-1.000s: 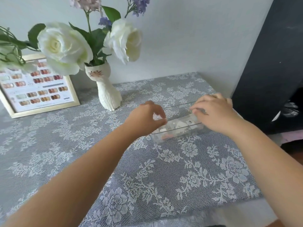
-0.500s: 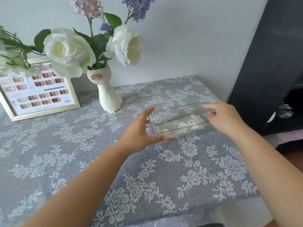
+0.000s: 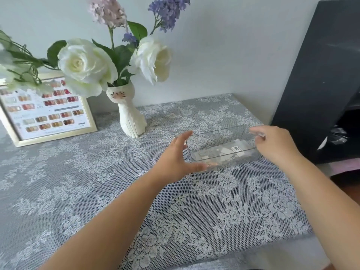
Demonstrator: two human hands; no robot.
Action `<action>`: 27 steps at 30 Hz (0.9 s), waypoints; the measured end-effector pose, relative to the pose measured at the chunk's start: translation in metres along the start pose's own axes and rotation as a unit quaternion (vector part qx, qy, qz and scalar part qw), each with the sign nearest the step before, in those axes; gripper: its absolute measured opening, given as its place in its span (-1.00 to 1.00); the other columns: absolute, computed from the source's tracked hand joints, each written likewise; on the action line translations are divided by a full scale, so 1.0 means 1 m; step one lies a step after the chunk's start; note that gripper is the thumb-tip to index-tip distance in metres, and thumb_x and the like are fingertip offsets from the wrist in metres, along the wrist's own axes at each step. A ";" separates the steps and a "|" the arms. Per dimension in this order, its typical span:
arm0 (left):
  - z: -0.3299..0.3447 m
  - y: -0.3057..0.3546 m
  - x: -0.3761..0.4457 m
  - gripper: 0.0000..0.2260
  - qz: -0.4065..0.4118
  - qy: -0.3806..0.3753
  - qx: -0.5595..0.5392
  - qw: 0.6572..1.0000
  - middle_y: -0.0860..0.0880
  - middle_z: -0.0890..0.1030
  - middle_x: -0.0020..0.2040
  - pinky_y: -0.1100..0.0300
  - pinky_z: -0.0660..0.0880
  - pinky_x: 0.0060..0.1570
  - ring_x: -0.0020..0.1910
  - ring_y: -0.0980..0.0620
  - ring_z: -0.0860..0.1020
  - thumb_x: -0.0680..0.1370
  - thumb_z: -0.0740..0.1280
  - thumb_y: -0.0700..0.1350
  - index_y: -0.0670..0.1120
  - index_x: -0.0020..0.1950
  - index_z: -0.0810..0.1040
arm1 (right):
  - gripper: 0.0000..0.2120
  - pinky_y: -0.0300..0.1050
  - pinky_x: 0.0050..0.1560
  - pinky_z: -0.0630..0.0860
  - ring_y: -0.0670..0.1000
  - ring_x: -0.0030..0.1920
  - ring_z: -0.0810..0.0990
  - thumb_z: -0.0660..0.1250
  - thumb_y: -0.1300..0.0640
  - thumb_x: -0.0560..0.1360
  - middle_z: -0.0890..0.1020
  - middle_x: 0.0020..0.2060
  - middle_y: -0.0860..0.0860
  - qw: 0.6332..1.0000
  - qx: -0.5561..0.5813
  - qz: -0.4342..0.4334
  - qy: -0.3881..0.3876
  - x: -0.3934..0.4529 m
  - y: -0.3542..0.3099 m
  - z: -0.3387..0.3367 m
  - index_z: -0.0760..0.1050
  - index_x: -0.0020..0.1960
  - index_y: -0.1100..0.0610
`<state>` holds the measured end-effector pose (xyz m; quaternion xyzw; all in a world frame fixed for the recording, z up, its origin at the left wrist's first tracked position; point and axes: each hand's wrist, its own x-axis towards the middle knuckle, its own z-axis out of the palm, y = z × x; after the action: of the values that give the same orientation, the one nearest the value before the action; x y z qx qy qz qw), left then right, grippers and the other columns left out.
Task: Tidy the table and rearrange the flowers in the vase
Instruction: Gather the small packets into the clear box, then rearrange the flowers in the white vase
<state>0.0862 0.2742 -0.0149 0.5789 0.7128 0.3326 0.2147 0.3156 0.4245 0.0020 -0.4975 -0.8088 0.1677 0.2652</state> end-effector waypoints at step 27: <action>-0.151 -0.135 0.032 -0.52 -0.137 0.210 -0.177 0.952 0.10 0.48 0.36 0.35 0.48 -0.33 -0.04 0.26 0.57 0.50 0.46 -0.05 0.12 0.39 0.43 | -0.28 0.06 0.28 0.42 0.07 0.25 0.50 0.52 0.09 0.34 0.44 0.37 0.03 0.955 0.130 -0.111 -0.241 0.109 -0.244 0.167 0.32 0.43 0.07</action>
<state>-0.1181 0.2566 -0.0066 0.3452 0.7441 0.5349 0.2025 0.0021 0.4110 0.0270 -0.3103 -0.8700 0.3560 0.1414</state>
